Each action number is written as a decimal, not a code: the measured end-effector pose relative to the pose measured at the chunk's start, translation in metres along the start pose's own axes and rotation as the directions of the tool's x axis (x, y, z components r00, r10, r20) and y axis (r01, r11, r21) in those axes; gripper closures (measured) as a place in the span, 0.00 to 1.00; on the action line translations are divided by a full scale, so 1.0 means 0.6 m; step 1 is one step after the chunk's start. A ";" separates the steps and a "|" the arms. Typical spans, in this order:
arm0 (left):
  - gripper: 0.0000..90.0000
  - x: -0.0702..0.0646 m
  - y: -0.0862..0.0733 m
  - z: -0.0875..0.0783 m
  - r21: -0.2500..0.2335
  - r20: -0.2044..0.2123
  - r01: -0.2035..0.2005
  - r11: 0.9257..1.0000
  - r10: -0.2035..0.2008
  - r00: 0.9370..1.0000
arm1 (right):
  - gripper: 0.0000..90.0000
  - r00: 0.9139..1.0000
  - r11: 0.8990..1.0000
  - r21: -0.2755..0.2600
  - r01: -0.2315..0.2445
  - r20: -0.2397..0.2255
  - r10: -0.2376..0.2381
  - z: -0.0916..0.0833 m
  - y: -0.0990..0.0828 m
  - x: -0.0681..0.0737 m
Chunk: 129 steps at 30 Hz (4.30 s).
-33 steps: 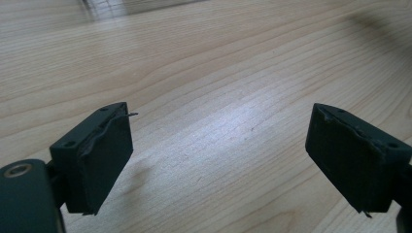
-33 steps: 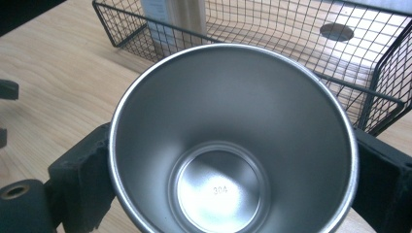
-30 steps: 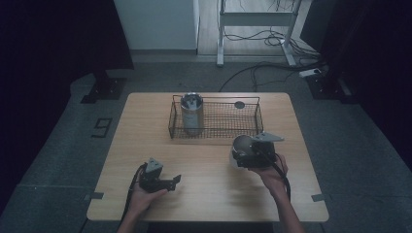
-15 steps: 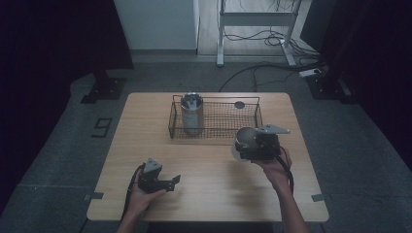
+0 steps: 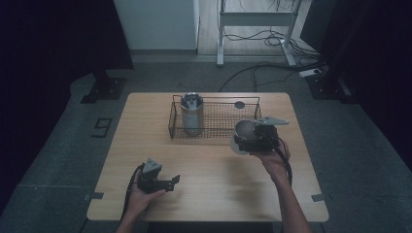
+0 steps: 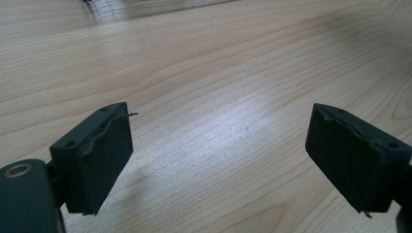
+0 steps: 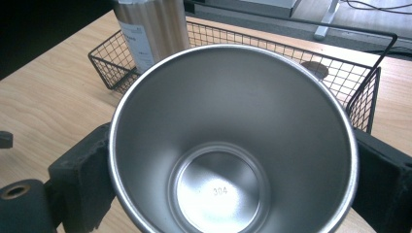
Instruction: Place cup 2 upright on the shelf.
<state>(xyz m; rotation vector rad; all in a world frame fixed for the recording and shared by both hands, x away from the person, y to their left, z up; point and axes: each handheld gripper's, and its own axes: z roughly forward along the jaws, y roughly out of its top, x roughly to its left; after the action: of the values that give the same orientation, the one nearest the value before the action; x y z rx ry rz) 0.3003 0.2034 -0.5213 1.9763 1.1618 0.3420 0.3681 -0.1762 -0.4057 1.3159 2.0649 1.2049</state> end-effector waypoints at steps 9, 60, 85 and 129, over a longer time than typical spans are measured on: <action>0.11 0.001 -0.001 0.000 0.000 -0.002 0.005 1.000 -0.005 1.000 | 0.07 1.000 1.000 0.005 0.006 0.001 -0.006 0.009 0.016 -0.003; 0.11 0.003 -0.005 0.008 0.019 -0.006 0.000 1.000 0.001 1.000 | 0.07 1.000 1.000 0.004 -0.008 0.024 0.008 0.063 0.070 -0.026; 0.11 0.005 -0.004 0.006 0.015 -0.012 0.006 1.000 -0.006 1.000 | 0.07 0.999 1.000 0.012 -0.011 0.041 0.010 0.098 0.114 -0.039; 0.11 0.017 -0.008 0.005 0.021 -0.019 0.009 1.000 -0.009 1.000 | 0.07 0.998 0.998 0.066 -0.020 0.067 0.016 0.183 0.131 -0.073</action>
<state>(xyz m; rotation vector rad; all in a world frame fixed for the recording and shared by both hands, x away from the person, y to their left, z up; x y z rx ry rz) 0.3049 0.2111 -0.5283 1.9893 1.1904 0.3455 0.5080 -0.1515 -0.4041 1.3884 2.0661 1.0932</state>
